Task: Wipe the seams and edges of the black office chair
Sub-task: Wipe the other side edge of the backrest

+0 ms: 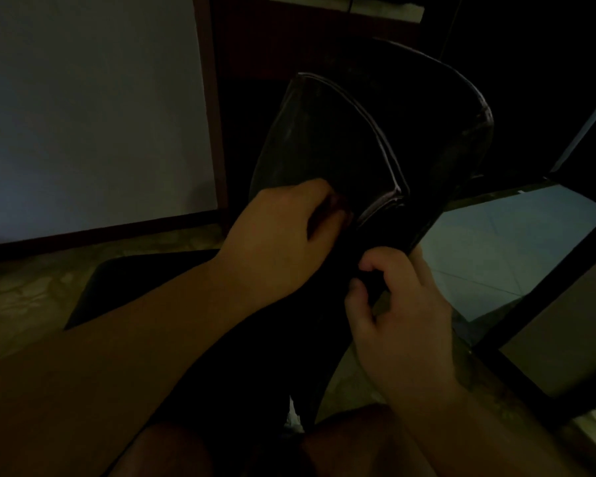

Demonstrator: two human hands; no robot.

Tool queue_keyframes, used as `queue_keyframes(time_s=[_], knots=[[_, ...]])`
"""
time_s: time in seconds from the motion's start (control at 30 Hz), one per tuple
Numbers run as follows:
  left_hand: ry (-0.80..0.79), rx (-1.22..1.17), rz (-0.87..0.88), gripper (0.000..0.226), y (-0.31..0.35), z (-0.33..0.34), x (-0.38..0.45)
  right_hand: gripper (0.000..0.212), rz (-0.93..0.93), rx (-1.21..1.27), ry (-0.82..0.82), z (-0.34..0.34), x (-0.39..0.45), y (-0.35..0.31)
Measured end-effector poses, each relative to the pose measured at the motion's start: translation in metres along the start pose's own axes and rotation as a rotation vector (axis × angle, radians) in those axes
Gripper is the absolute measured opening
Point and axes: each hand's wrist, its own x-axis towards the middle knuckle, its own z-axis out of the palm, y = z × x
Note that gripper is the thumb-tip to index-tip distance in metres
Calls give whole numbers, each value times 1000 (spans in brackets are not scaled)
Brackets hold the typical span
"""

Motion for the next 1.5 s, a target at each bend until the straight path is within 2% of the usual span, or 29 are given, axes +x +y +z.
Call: queue_keyframes(time_s=[0.17,0.27,0.43,0.6,0.7,0.8,0.97,1.1,1.27,1.4,1.5], knots=[[-67,25,126,15,9,1,-3,29,2,15,-2,-2,-2,2],[28,5,43,15,7,0,1,27,-6,5,4,0,1,1],[-69,31,127,15,12,1,-2,28,0,24,-19,-4,-2,1],[18,41,17,16,5,1,1,31,-32,5,-39,-15,11,-3],[-42,25,38,14,6,1,-2,24,-71,-69,24,-25,24,-4],[-108,19,107,17,9,-4,-2,20,-81,-69,20,-27,28,-4],[-30,20,-5,20,10,-3,4,20,-53,-26,27,-25,26,-8],[-89,39,84,23,16,-2,3,23,-56,-18,36,-25,25,-8],[-11,-27,5,24,17,0,7,22,-35,18,42,-23,27,-9],[-92,-11,96,16,21,-3,6,24,-26,23,56,-22,23,-8],[-42,-43,39,21,19,-6,10,23,-25,9,52,-21,24,-9]])
